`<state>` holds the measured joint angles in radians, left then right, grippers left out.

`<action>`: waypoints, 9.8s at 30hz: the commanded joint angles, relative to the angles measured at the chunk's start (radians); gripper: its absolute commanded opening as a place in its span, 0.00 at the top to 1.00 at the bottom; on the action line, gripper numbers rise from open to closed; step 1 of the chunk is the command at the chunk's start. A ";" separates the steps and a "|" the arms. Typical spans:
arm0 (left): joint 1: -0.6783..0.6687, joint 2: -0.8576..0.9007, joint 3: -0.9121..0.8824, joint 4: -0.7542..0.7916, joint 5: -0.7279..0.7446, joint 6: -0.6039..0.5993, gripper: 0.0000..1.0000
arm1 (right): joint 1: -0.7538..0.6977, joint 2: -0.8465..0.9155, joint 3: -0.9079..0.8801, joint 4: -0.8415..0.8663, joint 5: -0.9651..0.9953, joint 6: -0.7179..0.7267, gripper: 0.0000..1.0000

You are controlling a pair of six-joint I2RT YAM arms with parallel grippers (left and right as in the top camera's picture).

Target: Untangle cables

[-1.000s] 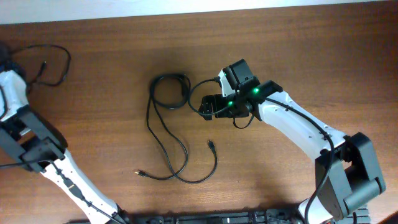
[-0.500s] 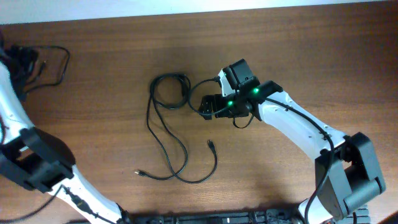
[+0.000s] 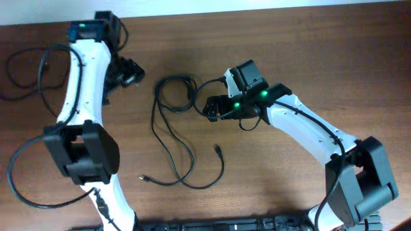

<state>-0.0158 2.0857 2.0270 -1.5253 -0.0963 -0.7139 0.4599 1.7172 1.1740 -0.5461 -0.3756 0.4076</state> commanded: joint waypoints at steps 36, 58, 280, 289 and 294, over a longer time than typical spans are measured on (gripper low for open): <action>-0.102 -0.508 -0.813 0.822 0.213 0.376 1.00 | 0.021 0.029 -0.003 0.163 -0.120 -0.075 0.01; -0.093 -0.532 -0.727 0.811 0.228 0.375 1.00 | 0.477 0.359 -0.004 0.394 0.171 -0.025 0.50; -0.685 0.125 -0.344 0.420 0.166 1.210 0.09 | -0.408 -0.254 0.678 -1.009 0.230 -0.421 0.01; -0.685 0.125 -0.452 0.452 0.265 1.235 0.49 | -0.408 -0.254 0.678 -1.009 0.229 -0.421 0.01; -0.682 0.125 -0.452 0.443 0.226 1.235 1.00 | -0.408 -0.254 0.678 -1.009 0.229 -0.421 0.02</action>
<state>-0.6983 2.1860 1.5948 -1.0737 0.1432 0.5175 0.0536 1.4719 1.8385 -1.5555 -0.1406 -0.0185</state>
